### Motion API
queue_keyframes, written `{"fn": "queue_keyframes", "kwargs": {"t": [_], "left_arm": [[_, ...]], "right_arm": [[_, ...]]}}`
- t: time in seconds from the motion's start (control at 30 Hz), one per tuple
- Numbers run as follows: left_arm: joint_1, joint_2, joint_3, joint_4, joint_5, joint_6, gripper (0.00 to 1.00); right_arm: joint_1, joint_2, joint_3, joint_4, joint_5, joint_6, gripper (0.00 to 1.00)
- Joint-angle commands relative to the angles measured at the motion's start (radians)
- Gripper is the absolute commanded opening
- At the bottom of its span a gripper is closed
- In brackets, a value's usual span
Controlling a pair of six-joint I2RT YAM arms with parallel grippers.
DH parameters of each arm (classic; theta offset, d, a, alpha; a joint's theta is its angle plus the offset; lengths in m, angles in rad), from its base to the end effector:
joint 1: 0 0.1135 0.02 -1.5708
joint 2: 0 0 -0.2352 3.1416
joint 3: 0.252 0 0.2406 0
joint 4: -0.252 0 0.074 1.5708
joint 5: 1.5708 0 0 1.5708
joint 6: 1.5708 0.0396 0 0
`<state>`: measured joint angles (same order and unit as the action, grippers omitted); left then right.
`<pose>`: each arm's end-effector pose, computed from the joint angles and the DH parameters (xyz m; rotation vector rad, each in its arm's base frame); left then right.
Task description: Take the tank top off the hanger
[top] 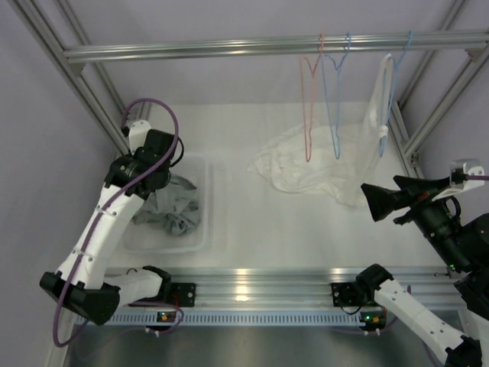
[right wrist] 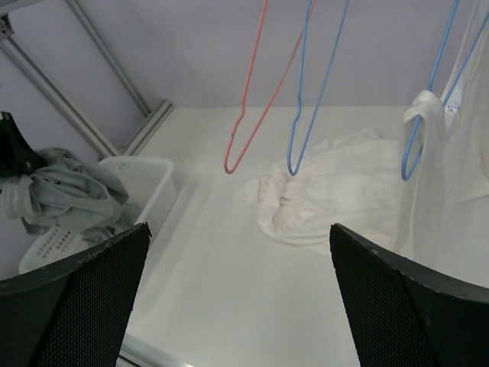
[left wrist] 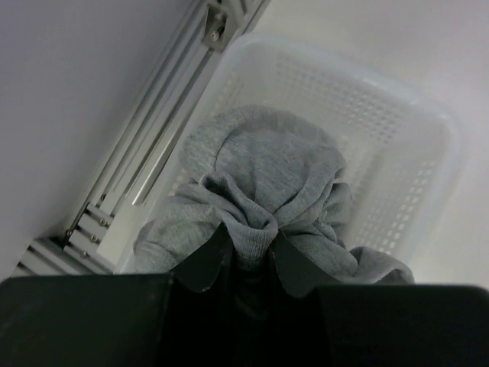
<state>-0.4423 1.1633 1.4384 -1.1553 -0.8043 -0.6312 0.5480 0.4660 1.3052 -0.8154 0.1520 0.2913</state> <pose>0.1924 -0.0596 0.3723 -0.5266 2.0949 0.3877 0.0322 0.0126 0.4353 -0.0794 1.5709 0.5453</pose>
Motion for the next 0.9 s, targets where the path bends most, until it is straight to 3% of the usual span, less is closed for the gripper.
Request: {"fn": "queue_keyframes", "kwargs": {"t": [0.0,0.3,0.5,0.7,0.77,0.87], "left_arm": [[0.104,0.009,-0.048,0.092,0.169,0.100,0.00],[0.283,0.091,-0.142,0.224,0.338,0.163,0.00],[0.283,0.188,-0.291,0.313,0.355,0.136,0.00],[0.283,0.274,-0.337,0.315,0.335,0.125,0.01],[0.283,0.295,-0.331,0.269,0.311,0.111,0.08],[0.283,0.265,-0.326,0.235,0.264,0.100,0.47]], "right_arm": [[0.013,0.007,0.012,0.018,-0.019,-0.004,0.99],[0.013,-0.006,-0.014,0.044,-0.023,0.003,0.99],[0.013,-0.006,-0.017,0.042,-0.025,-0.003,0.99],[0.013,-0.003,-0.018,0.045,-0.025,-0.006,0.99],[0.013,-0.001,-0.023,0.050,-0.031,-0.004,0.99],[0.013,-0.001,-0.023,0.051,-0.035,-0.007,1.00]]}}
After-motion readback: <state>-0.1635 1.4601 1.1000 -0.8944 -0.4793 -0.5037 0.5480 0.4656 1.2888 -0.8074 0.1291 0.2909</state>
